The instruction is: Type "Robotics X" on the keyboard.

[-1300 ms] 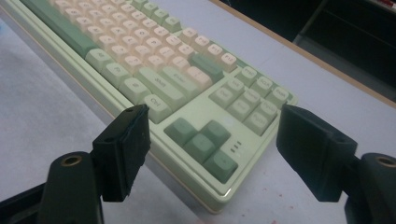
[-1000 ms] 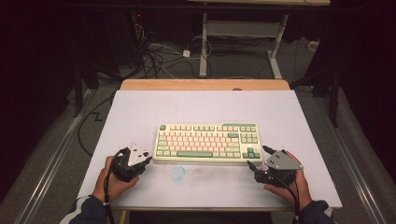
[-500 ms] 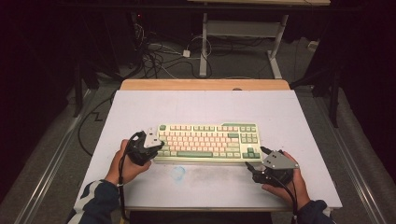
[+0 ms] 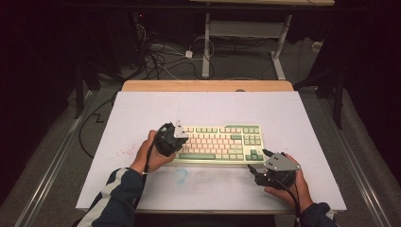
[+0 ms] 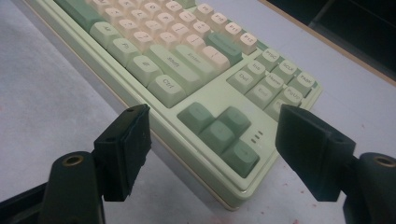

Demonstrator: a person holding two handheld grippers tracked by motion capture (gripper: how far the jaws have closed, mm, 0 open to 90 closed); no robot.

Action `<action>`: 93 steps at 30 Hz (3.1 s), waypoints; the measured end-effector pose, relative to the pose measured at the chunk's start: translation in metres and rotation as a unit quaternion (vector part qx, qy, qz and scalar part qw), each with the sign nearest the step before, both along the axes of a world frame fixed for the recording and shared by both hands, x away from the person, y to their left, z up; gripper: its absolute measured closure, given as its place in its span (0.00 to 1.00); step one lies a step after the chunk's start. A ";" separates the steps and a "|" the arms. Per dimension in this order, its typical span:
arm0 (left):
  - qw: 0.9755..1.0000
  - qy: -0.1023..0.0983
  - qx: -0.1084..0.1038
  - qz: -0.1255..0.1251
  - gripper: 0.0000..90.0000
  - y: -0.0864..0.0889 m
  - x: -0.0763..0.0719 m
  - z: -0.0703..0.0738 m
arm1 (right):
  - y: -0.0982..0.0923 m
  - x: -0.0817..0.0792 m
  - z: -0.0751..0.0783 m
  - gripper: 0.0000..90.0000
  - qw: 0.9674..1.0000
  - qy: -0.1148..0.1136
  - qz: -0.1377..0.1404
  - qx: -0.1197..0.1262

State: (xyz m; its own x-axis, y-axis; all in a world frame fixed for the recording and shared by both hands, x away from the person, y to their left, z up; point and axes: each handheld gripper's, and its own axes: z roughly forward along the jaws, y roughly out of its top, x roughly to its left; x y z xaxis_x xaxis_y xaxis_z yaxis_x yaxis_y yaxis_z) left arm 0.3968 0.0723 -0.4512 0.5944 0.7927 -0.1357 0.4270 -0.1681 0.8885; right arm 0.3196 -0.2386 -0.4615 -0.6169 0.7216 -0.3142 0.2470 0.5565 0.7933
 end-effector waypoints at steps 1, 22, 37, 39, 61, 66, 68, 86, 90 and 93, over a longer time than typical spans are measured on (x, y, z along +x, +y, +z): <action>1.000 0.002 -0.001 -0.002 0.97 -0.003 0.002 -0.001 | 0.000 0.000 -0.001 0.31 1.000 0.001 0.000 -0.001; 1.000 0.006 0.013 -0.001 0.96 -0.028 0.013 -0.015 | 0.001 0.002 -0.004 0.32 1.000 0.003 -0.005 -0.017; 0.998 -0.048 -0.042 0.020 0.76 -0.008 0.001 0.011 | -0.002 0.001 0.001 0.33 1.000 -0.009 -0.012 -0.011; 0.997 -0.054 -0.044 0.020 0.70 -0.006 -0.001 0.014 | -0.002 0.001 0.001 0.33 1.000 -0.008 -0.011 -0.011; 0.993 -0.100 -0.054 0.020 0.25 0.012 -0.019 0.020 | -0.001 0.001 0.002 0.33 1.000 -0.010 -0.008 -0.010; 0.993 -0.107 -0.041 0.017 0.24 0.019 -0.026 0.017 | -0.001 0.001 0.002 0.33 1.000 -0.010 -0.008 -0.010; 0.993 -0.108 -0.041 0.016 0.23 0.022 -0.028 0.016 | 0.000 0.001 0.002 0.33 1.000 -0.010 -0.008 -0.011; 0.992 -0.122 -0.033 0.028 0.20 0.050 -0.042 0.006 | 0.000 0.001 0.002 0.33 1.000 -0.010 -0.008 -0.012; 0.992 -0.119 -0.029 0.032 0.20 0.055 -0.044 0.003 | 0.000 0.001 0.002 0.32 1.000 -0.011 -0.009 -0.011; 0.992 -0.118 -0.027 0.037 0.20 0.060 -0.046 0.000 | 0.000 0.001 0.002 0.32 1.000 -0.011 -0.009 -0.011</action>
State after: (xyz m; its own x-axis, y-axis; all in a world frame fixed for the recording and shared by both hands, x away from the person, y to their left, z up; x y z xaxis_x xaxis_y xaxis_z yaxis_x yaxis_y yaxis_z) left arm 0.3509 0.1324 -0.4510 0.5555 0.8304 -0.0430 0.2149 -0.0934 0.9722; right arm 0.3206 -0.2388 -0.4593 -0.5968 0.7251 -0.3436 0.2398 0.5698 0.7860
